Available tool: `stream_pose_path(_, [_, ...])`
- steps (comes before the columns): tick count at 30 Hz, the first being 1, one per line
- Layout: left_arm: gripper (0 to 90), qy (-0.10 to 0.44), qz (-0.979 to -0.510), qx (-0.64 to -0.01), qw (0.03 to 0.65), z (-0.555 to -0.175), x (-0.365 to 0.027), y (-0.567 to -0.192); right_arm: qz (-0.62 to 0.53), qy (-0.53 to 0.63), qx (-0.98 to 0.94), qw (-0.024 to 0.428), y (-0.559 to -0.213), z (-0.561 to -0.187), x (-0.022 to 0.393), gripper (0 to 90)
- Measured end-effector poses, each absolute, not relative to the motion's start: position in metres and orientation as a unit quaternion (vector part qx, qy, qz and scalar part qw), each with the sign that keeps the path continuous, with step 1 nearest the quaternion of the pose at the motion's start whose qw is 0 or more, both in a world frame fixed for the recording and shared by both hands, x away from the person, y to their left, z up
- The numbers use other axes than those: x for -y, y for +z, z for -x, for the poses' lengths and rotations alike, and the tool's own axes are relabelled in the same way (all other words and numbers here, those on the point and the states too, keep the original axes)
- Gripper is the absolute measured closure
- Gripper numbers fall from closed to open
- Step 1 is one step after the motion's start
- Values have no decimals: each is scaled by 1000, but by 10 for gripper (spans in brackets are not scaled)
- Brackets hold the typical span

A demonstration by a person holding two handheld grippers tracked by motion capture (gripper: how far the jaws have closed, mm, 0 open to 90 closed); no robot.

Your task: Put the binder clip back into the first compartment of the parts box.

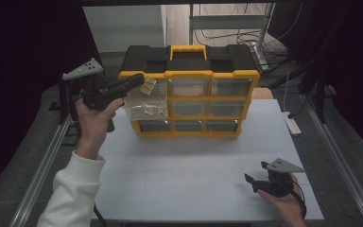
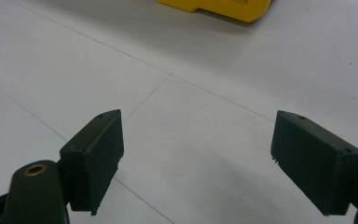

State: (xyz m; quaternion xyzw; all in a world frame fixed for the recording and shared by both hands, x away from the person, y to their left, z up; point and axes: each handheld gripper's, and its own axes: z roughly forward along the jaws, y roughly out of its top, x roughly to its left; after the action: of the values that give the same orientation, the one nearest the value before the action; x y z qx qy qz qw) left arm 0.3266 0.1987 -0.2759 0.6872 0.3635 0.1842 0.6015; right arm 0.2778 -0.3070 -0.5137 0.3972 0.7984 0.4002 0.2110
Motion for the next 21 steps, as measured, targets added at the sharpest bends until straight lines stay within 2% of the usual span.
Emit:
stream_pose_path(2, [879, 191, -687, -368, 597, -328, -198, -278, -397, 400, -798, 211, -514, -278, 307, 175])
stream_pose_path(3, [843, 192, -686, -368, 598, -330, -198, -280, -397, 400, -798, 211, -514, -277, 307, 174])
stream_pose_path(5, [622, 188, -683, -361, 606, -329, -197, -284, -398, 400, -798, 213, -513, -277, 308, 174])
stream_pose_path(8, [377, 174, -684, -352, 615, -321, -196, -286, -399, 399, -797, 215, -513, -277, 308, 174])
stream_pose_path(10, [292, 158, -693, -335, 619, -311, -195, -290, -399, 399, -797, 215, -513, -277, 308, 174])
stream_pose_path(13, [244, 148, -705, -315, 618, -297, -195, -296, -397, 400, -798, 213, -513, -277, 308, 174])
stream_pose_path(21, [238, 134, -721, -304, 608, -256, -205, -332, -396, 400, -798, 214, -512, -276, 307, 174])
